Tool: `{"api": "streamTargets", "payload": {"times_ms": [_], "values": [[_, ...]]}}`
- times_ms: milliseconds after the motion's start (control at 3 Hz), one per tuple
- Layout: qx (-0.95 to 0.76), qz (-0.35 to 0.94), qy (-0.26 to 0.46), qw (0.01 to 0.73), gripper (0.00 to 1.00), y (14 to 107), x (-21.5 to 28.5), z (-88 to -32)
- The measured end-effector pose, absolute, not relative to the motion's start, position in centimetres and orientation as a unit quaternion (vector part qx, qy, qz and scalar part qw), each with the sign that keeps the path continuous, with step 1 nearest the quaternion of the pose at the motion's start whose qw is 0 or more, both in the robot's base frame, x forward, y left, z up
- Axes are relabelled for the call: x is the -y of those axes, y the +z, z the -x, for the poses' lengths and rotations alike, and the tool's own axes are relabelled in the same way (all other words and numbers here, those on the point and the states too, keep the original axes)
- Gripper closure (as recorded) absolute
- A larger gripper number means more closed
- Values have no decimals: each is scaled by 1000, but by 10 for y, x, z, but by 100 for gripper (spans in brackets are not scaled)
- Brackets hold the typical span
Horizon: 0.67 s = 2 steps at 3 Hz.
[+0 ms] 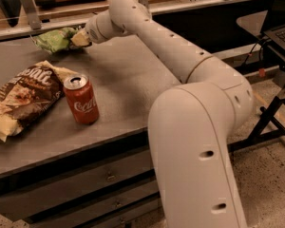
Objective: Move green jalapeno chip bag near coke can
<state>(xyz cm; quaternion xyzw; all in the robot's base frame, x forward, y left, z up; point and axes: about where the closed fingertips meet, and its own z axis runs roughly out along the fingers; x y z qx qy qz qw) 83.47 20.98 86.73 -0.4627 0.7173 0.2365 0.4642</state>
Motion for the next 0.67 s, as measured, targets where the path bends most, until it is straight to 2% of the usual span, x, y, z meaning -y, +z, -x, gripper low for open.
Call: {"api": "streamTargets", "payload": {"times_ms": [333, 667], "values": [[-744, 424, 173, 487, 100, 906, -150, -829], [-781, 380, 116, 482, 100, 940, -104, -787]]}}
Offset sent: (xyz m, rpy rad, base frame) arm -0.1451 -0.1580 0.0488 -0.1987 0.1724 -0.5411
